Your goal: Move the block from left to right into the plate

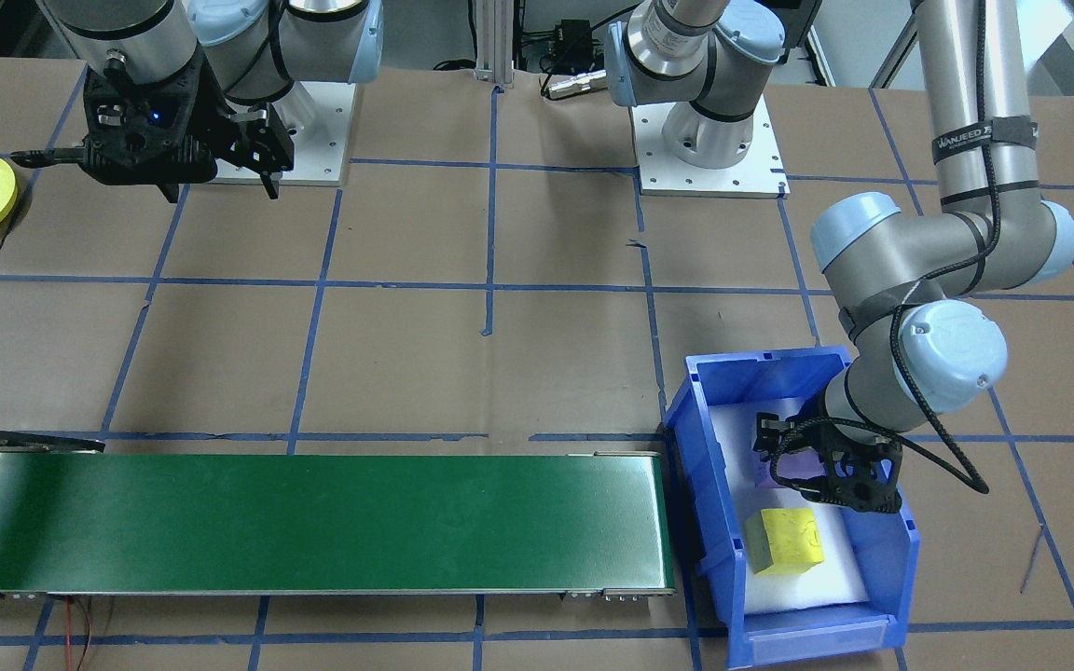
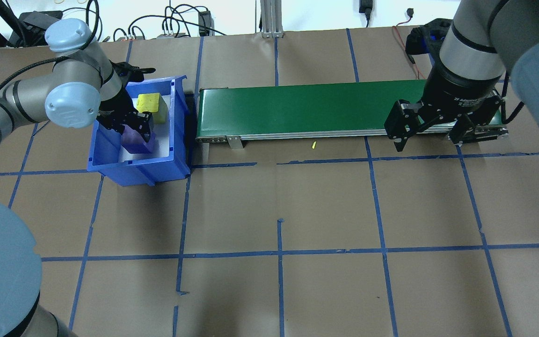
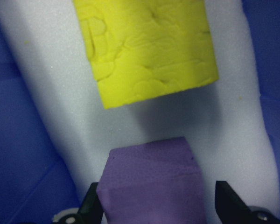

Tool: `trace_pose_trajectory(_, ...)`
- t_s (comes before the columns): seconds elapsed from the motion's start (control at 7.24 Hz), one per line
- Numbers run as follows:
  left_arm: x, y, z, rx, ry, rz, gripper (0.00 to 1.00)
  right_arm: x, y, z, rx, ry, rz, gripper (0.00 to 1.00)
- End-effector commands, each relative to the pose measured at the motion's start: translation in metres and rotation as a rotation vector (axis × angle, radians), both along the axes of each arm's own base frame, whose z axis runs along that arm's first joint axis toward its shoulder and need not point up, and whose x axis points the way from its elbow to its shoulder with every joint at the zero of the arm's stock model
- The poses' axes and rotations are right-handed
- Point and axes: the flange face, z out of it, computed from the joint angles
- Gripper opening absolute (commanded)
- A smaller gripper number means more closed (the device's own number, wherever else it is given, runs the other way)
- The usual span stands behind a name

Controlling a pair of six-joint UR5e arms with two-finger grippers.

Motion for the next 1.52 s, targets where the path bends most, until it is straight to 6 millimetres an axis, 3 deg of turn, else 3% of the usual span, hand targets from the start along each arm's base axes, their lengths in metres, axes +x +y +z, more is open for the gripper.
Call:
trace_pose_trajectory(0.0, -0.005, -0.008, 0.069, -0.059, 0.041, 0.089, 0.28, 0.000, 0.000, 0.000, 0.000, 0.001, 0.002, 1.00)
trace_pose_trajectory(0.14, -0.010, -0.010, 0.105, -0.055, 0.048, 0.091, 0.28, 0.000, 0.000, 0.000, 0.000, 0.000, 0.000, 1.00)
trace_pose_trajectory(0.28, -0.036, -0.010, 0.136, -0.072, 0.053, 0.131, 0.29, 0.000, 0.000, 0.001, -0.001, 0.001, 0.002, 1.00)
trace_pose_trajectory(0.41, -0.084, -0.001, 0.151, -0.100, 0.061, 0.136, 0.30, 0.000, 0.000, 0.001, -0.001, 0.001, 0.002, 1.00)
trace_pose_trajectory(0.55, -0.128, 0.005, 0.148, -0.098, 0.070, 0.125, 0.30, 0.000, 0.000, 0.001, -0.001, 0.001, 0.002, 1.00)
trace_pose_trajectory(0.69, -0.150, 0.004, 0.142, -0.125, 0.082, 0.091, 0.30, 0.000, 0.000, 0.001, -0.001, 0.001, 0.002, 1.00)
trace_pose_trajectory(0.83, -0.184, -0.003, 0.123, -0.159, 0.090, 0.042, 0.32, 0.000, 0.000, 0.001, -0.001, 0.001, 0.002, 1.00)
trace_pose_trajectory(0.97, -0.199, -0.014, 0.097, -0.165, 0.088, 0.029, 0.33, -0.001, 0.000, 0.001, -0.001, 0.001, 0.000, 1.00)
trace_pose_trajectory(1.24, -0.202, -0.025, 0.050, -0.131, 0.085, 0.023, 0.40, -0.001, 0.000, 0.001, -0.001, 0.001, 0.000, 1.00)
trace_pose_trajectory(1.38, -0.202, -0.025, 0.037, -0.142, 0.085, 0.025, 0.61, -0.001, 0.000, 0.001, -0.001, 0.003, 0.000, 1.00)
